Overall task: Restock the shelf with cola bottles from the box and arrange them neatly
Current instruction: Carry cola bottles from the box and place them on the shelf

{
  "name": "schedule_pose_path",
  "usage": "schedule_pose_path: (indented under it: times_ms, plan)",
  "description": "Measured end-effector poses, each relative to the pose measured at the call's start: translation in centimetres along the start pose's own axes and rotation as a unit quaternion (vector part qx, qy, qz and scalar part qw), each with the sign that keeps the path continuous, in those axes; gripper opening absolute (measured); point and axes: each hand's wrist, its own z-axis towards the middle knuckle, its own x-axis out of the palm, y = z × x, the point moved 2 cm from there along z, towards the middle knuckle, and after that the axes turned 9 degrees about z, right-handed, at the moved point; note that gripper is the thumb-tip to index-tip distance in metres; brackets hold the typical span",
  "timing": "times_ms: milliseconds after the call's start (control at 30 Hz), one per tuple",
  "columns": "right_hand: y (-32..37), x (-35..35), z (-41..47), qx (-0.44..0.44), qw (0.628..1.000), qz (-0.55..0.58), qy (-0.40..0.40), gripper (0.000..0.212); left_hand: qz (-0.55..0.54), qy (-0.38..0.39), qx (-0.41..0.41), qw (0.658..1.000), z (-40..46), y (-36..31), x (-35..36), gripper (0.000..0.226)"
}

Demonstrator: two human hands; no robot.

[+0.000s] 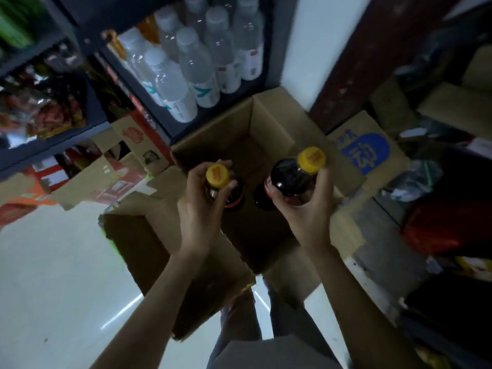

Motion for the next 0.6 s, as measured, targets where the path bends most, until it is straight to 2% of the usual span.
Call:
schedule_pose_path:
  times_ms: [100,200,267,367,433,600]
  plan:
    - [2.1,-3.3,-4.7,0.043,0.996,-0.01,-0.073,0.055,-0.057,0.047,0.015,0.997,-2.1,-1.7,0.1,0.034]
    - [3.3,-6.7,-10.3,0.054,0.988,-0.046,-0.14,0.055,-0.093,0.085,0.065,0.99,-3.8,-4.6,0.6,0.03]
    - [4.1,-8.8,-14.1,0.075,0.979,-0.065,-0.179,0.058,-0.124,0.144,0.094,0.977,-5.2,-6.9,1.6,0.03]
    - [5.2,-11.7,-20.1,0.101,0.96,-0.07,-0.253,0.063,-0.183,0.244,0.163,0.938,-8.0,-10.2,3.5,0.03]
    - [6.0,-13.4,-23.9,0.111,0.942,-0.057,-0.312,0.069,-0.201,0.304,0.179,0.914,-10.4,-12.1,4.9,0.029]
    - [7.7,-17.3,-33.3,0.129,0.884,-0.085,-0.442,0.073,-0.18,0.425,0.241,0.854,-18.1,-17.0,7.9,0.028]
